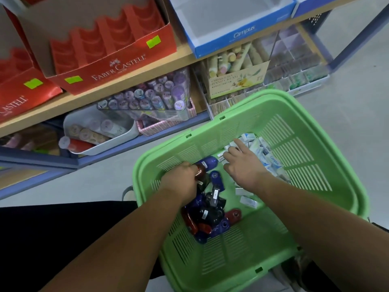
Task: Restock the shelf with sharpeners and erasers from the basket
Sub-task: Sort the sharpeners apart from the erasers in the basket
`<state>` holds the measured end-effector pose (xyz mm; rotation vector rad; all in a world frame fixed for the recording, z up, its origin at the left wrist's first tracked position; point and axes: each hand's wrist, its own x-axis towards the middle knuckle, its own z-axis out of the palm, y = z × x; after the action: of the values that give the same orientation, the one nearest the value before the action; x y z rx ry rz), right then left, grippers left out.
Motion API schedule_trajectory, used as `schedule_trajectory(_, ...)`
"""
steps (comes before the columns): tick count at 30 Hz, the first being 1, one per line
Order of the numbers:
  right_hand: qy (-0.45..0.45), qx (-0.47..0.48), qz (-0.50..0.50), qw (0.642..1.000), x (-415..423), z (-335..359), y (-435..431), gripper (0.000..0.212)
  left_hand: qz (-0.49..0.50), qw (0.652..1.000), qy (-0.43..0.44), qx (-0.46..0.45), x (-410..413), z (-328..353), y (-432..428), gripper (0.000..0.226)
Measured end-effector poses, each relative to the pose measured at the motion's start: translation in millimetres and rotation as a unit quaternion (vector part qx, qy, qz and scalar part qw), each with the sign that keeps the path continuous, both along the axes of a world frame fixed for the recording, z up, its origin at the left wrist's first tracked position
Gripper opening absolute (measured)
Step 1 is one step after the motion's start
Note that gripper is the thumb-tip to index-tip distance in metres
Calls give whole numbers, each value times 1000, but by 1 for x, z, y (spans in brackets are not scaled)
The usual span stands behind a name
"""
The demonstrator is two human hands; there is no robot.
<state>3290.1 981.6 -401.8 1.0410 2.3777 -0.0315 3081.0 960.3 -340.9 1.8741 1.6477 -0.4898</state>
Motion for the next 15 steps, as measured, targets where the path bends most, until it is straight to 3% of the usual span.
schedule_trajectory(4, -45, 8, 9, 999, -14, 9, -10, 27, -59, 997, 8, 51, 3, -8, 0, 37)
schedule_trajectory(6, 64, -1, -14, 998, -27, 15, -13, 18, -114, 992, -12, 62, 8, -15, 1, 41)
schedule_trajectory(8, 185, -47, -103, 976, -33, 13, -17, 19, -139, 989, -31, 29, 13, -20, 3, 50)
schedule_trajectory(10, 231, -186, -280, 913, -39, 11, -24, 14, -130, 991, -15, -18, 13, -26, 4, 67)
schedule_trajectory(12, 274, -274, -420, 821, -42, 7, -29, 11, -135, 990, 16, -35, 10, -33, 3, 75)
schedule_trajectory(15, 316, -324, -463, 762, -40, -2, -33, 13, -136, 990, 29, -24, 9, -37, 2, 65)
